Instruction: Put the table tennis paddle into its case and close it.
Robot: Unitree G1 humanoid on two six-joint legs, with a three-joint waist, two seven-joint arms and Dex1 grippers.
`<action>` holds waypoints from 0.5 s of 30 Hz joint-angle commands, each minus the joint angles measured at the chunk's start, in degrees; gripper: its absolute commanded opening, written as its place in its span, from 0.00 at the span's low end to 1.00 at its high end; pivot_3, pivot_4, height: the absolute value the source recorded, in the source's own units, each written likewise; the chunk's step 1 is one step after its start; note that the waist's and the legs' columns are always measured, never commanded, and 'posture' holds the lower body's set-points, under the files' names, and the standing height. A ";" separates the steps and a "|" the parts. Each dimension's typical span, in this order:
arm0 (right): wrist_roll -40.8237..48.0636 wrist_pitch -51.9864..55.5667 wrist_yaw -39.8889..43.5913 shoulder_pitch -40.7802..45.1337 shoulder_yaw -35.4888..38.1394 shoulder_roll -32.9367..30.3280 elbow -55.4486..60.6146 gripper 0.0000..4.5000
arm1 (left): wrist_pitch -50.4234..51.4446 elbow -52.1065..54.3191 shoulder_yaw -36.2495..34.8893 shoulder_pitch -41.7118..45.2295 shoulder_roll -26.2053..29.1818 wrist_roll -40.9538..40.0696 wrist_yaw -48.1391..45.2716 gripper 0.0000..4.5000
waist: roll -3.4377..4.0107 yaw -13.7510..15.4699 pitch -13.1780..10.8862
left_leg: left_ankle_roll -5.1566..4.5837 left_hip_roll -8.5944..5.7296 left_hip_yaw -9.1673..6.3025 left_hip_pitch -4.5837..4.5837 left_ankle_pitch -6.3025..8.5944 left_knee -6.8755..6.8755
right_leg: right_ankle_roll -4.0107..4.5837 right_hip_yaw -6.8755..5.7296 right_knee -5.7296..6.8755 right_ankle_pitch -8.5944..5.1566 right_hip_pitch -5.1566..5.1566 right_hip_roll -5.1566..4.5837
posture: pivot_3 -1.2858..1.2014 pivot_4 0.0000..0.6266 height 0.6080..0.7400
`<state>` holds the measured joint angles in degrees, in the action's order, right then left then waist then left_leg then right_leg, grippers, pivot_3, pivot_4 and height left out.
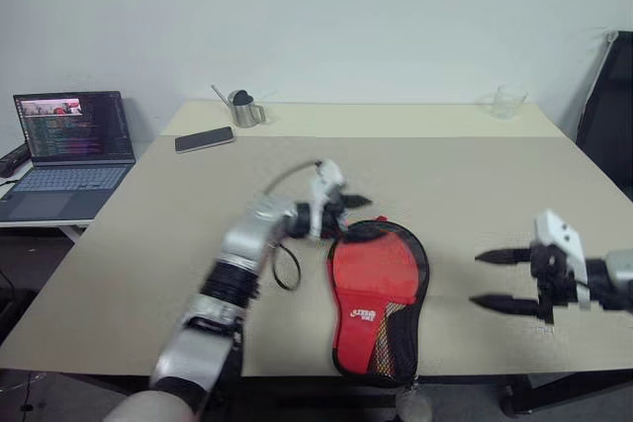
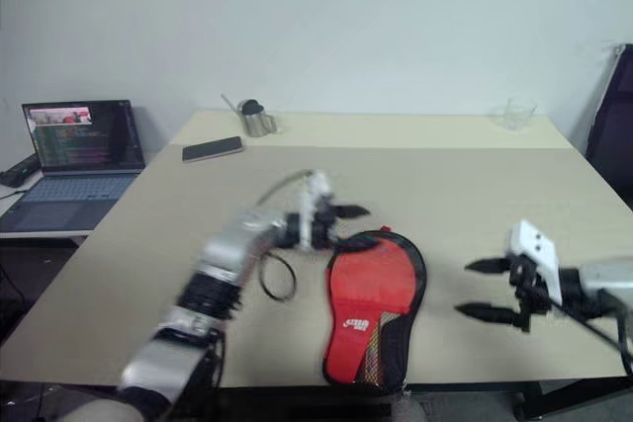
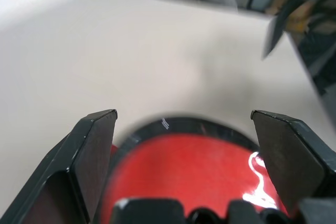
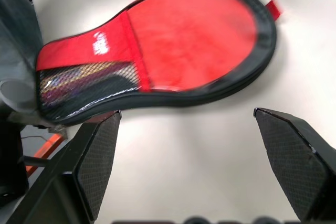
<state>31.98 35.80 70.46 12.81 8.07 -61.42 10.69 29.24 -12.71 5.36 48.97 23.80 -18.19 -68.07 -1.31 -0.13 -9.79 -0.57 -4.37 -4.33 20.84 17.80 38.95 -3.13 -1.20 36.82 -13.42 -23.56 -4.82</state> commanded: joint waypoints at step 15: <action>-17.04 -15.51 20.23 36.73 -11.81 -2.33 -47.19 0.99 | -2.23 11.57 -20.94 -25.00 36.43 -7.05 -10.94 1.00 | 0.30 0.00 -0.47 | -0.01 -0.03 0.20 0.16 0.06 -0.08 | 0.10 0.20 0.02 -0.05 -0.36 -0.08 | 0.52 0.24 1.00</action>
<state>15.90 22.44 87.07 47.66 -4.24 -62.62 -34.86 28.46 -1.25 -11.78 24.26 58.26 -24.67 -78.27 -1.01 -0.13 -10.27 -0.57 -4.41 -4.08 21.11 17.87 38.86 -3.02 -0.95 36.87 -13.47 -24.06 -4.91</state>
